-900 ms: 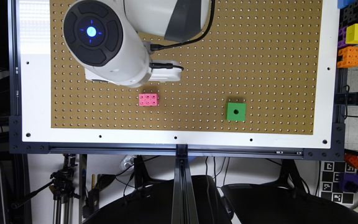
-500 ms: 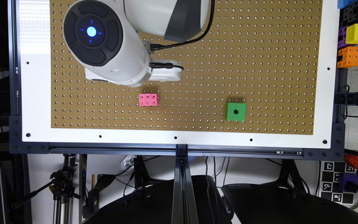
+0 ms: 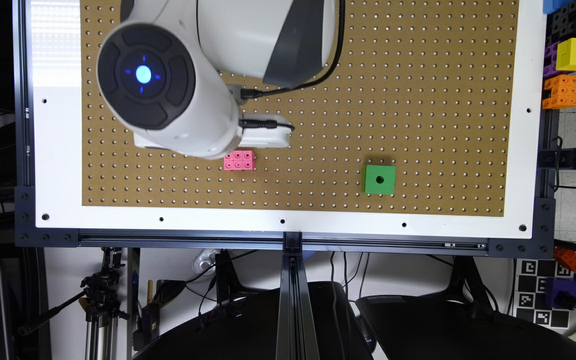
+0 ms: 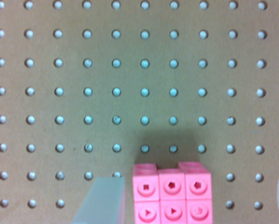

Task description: Pick up pink block.

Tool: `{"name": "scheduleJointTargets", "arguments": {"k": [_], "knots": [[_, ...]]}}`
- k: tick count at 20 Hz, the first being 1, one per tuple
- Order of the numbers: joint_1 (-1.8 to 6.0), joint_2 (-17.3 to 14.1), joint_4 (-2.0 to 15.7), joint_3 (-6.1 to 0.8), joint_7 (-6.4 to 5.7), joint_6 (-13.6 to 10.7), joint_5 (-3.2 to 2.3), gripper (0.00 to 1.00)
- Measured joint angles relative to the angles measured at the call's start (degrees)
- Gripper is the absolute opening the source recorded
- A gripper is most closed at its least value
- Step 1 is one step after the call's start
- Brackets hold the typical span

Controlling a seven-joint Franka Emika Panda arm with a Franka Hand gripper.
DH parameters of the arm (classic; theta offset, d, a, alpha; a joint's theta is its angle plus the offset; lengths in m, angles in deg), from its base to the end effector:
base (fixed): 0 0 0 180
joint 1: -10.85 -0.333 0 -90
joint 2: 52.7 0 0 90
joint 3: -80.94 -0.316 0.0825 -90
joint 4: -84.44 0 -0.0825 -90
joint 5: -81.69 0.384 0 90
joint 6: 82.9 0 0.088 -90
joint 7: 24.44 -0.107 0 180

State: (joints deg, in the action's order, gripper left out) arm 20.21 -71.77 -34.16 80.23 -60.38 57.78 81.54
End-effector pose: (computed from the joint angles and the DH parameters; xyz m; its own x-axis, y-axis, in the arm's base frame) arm 0.5875 -0.0895 0.2742 0.7119 -0.7011 0.0412 -0.7003 -0.7131 -0.0327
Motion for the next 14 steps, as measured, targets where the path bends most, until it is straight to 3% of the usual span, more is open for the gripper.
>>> {"name": "scheduleJointTargets", "arguments": {"k": [6,9,11,14], "knots": [[0.83,-1.9,2.35,0.04,0.14,0.0,-0.01,1.0],[0.82,-3.0,2.44,-0.08,0.1,0.3,-0.01,1.0],[0.79,-4.8,2.59,-0.25,0.07,1.9,-0.01,1.0],[0.64,-7.2,4.11,-0.8,-0.19,3.1,0.0,1.0]]}}
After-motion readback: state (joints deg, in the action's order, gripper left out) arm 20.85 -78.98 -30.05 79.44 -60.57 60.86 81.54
